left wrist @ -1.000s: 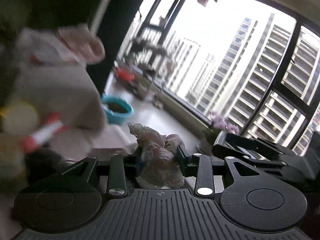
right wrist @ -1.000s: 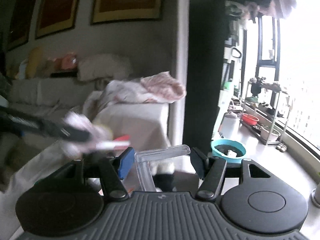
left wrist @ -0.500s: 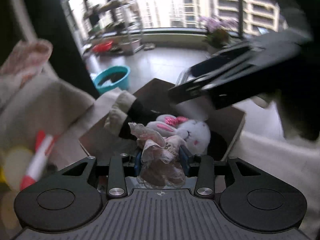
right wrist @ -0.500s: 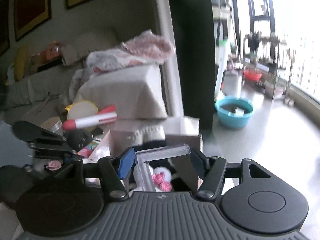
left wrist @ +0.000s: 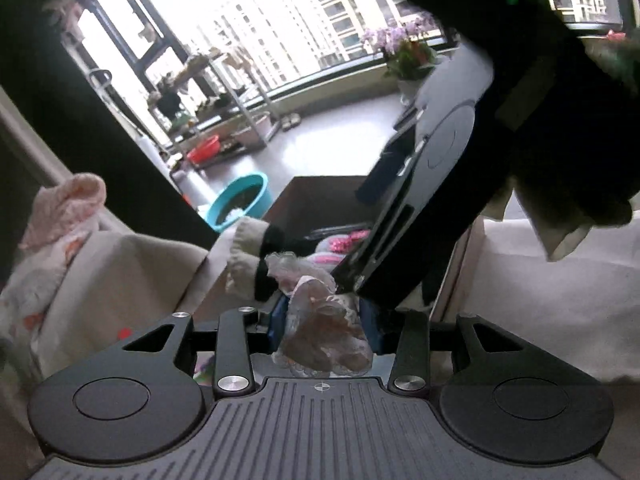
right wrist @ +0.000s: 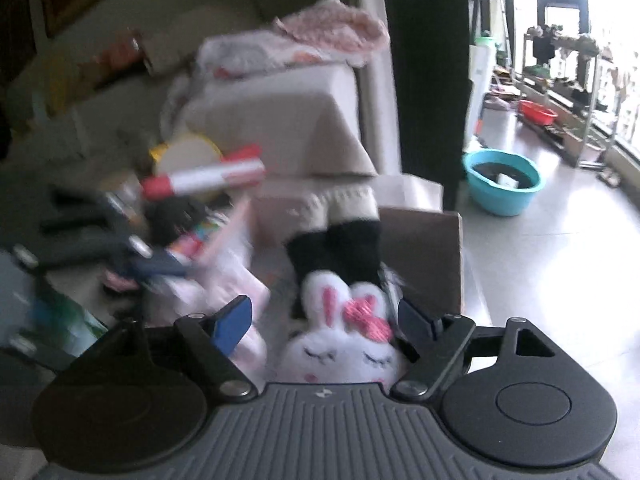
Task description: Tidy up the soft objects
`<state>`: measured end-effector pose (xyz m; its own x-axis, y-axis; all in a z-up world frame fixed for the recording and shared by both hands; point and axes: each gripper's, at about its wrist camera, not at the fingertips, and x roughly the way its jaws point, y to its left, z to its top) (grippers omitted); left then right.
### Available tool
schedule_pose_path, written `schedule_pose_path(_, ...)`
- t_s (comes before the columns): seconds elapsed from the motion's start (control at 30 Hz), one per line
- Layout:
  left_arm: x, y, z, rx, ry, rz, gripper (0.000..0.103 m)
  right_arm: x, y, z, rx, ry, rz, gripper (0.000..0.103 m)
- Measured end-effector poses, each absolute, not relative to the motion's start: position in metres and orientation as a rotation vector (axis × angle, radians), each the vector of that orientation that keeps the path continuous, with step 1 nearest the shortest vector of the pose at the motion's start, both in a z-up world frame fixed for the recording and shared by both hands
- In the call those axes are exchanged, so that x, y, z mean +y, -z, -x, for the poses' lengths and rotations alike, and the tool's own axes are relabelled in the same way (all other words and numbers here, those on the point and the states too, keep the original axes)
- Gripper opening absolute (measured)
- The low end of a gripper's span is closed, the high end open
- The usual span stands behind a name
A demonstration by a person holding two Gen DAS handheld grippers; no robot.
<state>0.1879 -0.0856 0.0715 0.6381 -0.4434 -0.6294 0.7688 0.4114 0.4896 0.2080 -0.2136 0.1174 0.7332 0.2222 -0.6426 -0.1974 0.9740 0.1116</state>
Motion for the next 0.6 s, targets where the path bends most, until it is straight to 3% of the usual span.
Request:
schedule_pose_path(0.17,-0.067,-0.083,-0.195,0.478,0.828,-0.726,0.046,-0.217,-0.101,-0.212,0.76,-0.191,-0.055,0.081)
schedule_pose_path(0.33,-0.053,-0.083,-0.222,0.66,0.864,-0.495,0.046,-0.226,-0.113,-0.205,0.717,-0.212,-0.119,0.081)
schedule_pose_path(0.6,-0.095,-0.061,-0.21,0.645,0.856,-0.646,0.047,-0.216,-0.126,-0.209,0.72,-0.303,-0.112,0.083)
